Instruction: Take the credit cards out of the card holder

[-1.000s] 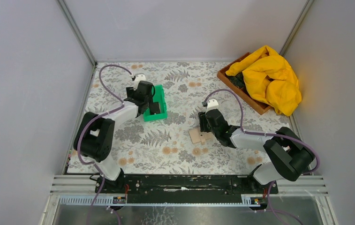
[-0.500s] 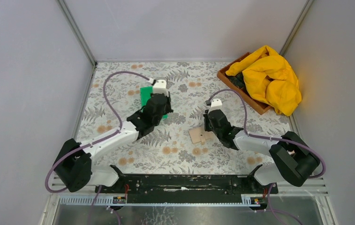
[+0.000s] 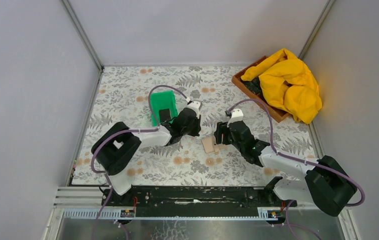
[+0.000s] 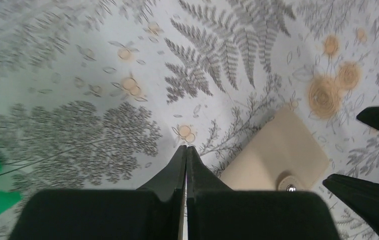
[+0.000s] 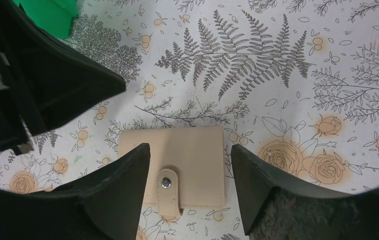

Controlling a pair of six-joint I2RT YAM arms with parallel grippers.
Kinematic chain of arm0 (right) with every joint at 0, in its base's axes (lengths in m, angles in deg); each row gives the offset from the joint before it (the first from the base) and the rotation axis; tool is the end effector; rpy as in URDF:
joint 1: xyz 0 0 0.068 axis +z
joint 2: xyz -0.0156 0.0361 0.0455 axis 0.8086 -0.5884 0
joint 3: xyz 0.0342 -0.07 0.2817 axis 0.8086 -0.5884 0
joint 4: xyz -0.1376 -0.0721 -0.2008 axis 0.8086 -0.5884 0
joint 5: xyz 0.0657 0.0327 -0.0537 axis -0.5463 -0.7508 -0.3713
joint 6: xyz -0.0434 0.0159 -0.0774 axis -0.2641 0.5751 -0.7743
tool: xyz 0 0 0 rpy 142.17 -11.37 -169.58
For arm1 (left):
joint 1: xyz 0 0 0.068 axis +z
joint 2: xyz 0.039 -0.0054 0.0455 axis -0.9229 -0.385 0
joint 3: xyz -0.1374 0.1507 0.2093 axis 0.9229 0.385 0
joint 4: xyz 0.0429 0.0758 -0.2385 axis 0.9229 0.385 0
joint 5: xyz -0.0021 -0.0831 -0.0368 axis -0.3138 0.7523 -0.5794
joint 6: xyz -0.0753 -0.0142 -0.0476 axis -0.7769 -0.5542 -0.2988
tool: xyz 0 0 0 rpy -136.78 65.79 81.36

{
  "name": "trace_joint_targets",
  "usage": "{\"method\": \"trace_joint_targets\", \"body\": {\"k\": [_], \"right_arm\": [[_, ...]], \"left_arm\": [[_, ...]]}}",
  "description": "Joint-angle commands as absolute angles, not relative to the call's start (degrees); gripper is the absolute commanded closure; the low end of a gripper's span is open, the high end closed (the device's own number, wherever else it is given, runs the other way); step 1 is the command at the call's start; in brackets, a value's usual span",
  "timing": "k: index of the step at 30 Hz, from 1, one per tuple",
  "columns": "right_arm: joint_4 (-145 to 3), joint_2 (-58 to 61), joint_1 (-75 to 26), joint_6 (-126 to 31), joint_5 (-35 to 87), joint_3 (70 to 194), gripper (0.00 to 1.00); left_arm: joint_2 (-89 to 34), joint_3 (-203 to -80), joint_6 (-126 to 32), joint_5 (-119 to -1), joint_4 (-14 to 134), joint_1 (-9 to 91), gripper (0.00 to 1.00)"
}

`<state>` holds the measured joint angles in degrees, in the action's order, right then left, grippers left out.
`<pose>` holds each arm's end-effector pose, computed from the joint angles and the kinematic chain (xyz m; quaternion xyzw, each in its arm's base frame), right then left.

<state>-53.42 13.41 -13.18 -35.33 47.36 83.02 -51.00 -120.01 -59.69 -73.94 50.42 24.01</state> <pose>0.2186 0.1631 0.1984 -0.0967 0.8350 0.1756 0.5124 0.2890 -0.2622 0.1685 0.1269 0.8812 -0.2168 0.4005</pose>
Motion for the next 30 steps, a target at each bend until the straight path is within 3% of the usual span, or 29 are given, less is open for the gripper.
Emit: {"method": "trace_joint_targets", "body": {"k": [1, 17, 30], "right_arm": [[-55.1, 14.5, -12.2, -35.5, 46.5, 82.5, 0.31], [-56.9, 14.8, -10.8, -34.2, 48.2, 81.8, 0.33], [-59.2, 6.4, -3.8, -36.2, 57.8, 87.9, 0.34]], "left_arm": [[-53.6, -121.0, -60.7, -67.6, 43.9, 23.4, 1.0], [-59.1, -126.8, -56.1, -49.7, 48.6, 23.9, 1.0], [-65.8, -132.7, -52.6, -48.6, 58.7, 26.4, 1.0]]}}
